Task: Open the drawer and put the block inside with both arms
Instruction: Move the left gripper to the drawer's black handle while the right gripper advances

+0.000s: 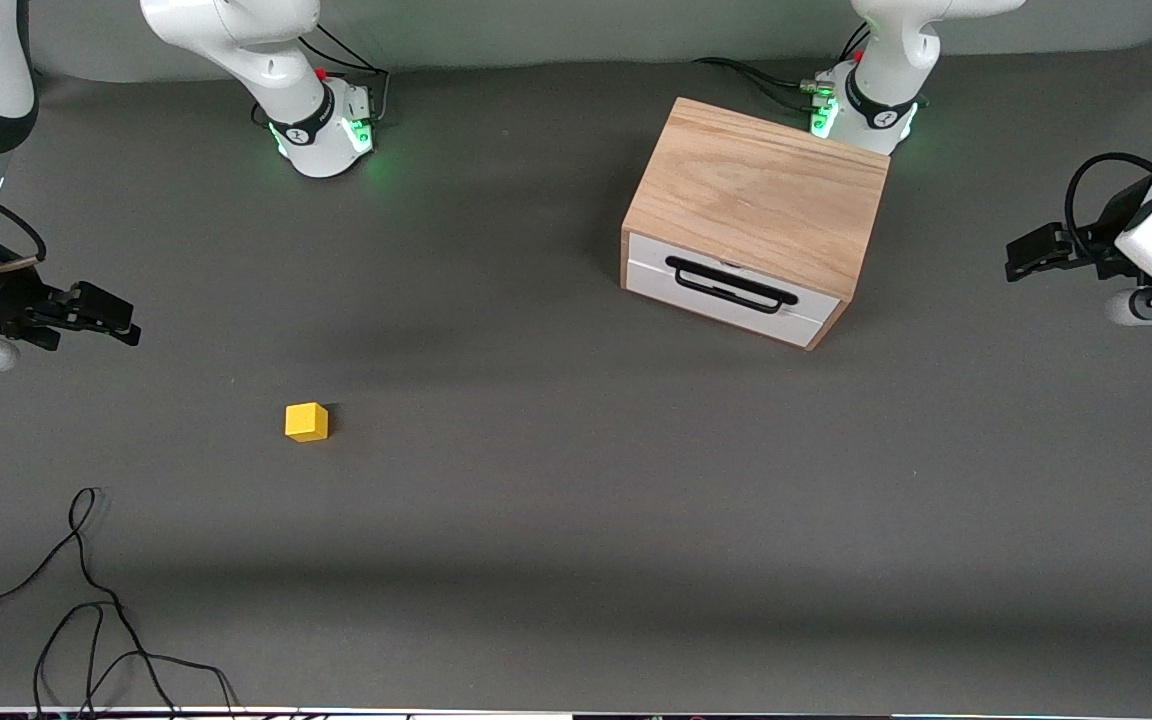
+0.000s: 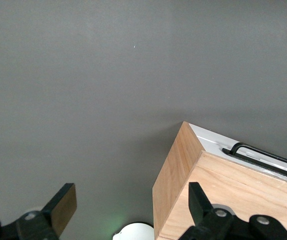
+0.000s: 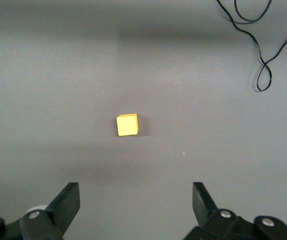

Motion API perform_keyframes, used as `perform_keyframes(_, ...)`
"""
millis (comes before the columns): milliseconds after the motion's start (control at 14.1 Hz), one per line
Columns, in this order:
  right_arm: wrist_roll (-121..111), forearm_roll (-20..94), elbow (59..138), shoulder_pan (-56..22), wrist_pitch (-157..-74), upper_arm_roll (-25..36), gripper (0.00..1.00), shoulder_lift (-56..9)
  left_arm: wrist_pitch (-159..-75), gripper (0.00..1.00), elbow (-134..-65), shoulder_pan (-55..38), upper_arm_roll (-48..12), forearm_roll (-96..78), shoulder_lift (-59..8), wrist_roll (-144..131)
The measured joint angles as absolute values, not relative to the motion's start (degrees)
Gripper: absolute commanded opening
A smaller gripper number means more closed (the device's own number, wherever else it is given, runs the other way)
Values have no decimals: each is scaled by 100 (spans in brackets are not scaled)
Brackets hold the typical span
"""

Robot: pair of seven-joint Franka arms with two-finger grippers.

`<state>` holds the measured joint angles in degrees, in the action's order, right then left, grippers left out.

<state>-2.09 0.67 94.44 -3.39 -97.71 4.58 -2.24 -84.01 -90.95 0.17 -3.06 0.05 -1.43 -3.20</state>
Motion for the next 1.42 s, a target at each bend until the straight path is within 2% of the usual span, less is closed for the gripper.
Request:
perform_keyframes(924, -231, 67, 9449, -320, -9846, 481, 100, -374, -8282, 100, -9104, 4, -439, -14, -167, -865)
perform_keyframes(1209, -233, 67, 9451, -330, -9845, 472, 100, -474, -8278, 100, -9108, -42, -1290, -196, -200, -3208)
perform_keyframes(1422, -243, 67, 9450, -340, -9868, 459, 100, -523, -8583, 100, -9084, -127, -2014, -415, -322, -5457)
